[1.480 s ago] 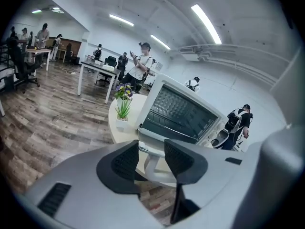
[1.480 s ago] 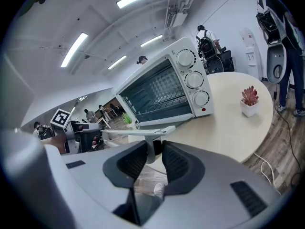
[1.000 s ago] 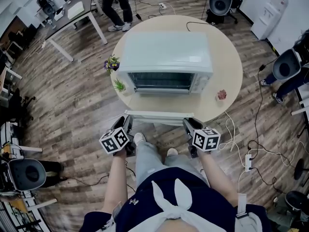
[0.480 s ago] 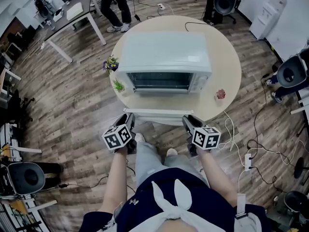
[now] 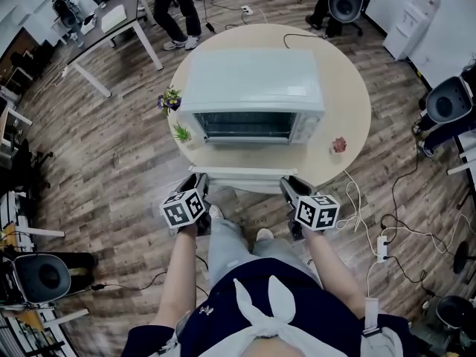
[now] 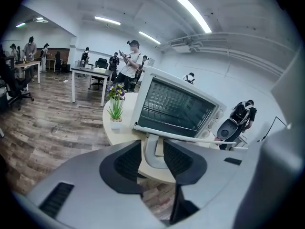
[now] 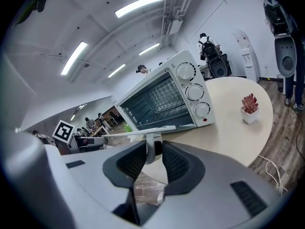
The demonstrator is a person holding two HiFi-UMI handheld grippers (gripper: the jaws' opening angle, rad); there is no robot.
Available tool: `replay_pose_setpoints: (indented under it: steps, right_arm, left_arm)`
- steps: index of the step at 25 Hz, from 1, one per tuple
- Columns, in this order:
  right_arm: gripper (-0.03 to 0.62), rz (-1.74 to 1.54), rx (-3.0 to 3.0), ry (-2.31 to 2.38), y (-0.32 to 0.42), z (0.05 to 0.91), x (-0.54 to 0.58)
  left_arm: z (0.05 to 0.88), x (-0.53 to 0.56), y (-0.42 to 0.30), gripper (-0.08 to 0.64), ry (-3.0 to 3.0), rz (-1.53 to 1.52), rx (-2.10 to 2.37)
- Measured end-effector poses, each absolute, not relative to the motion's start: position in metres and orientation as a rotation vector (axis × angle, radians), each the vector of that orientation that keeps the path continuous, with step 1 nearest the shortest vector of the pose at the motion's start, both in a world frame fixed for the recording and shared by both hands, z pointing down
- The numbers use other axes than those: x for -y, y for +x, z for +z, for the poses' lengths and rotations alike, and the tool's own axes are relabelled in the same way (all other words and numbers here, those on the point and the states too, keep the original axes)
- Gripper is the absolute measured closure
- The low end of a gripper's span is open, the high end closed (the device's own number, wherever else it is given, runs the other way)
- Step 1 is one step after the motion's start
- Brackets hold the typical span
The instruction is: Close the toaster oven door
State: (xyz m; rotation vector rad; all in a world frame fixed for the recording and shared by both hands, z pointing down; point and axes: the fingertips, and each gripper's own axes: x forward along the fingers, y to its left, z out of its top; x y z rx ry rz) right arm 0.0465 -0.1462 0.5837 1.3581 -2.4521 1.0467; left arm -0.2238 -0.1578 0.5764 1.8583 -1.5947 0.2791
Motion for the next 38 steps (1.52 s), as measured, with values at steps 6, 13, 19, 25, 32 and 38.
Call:
replay_pose_setpoints:
  steps: [6, 13, 19, 25, 32, 38]
  right_arm:
    - [0.482, 1.041, 2.468, 1.360, 0.046, 0.578, 0.148]
    - [0.482, 1.042, 2.472, 1.363, 0.047, 0.578, 0.150]
    - [0.482, 1.042, 2.469, 1.366, 0.048, 0.577, 0.149]
    - [0.482, 1.038, 2.471, 1.376, 0.047, 0.574, 0.150]
    - [0.482, 1.032, 2.479, 1.386, 0.048, 0.572, 0.153]
    - [0.480, 1.035, 2.491, 1.393, 0.048, 0.569, 0.157]
  left_arm:
    - [0.574, 0.159, -0.227, 0.454, 1.845, 0.322, 1.644]
    - [0.574, 0.162, -0.227, 0.463, 1.846, 0.326, 1.654]
    - [0.573, 0.160, -0.226, 0.463, 1.845, 0.329, 1.654]
    - [0.569, 0.162, -0.227, 0.463, 1.846, 0.332, 1.658]
    - [0.569, 0.164, -0.227, 0.463, 1.851, 0.320, 1.659]
    - [0.566, 0.168, -0.227, 0.463, 1.857, 0.299, 1.657]
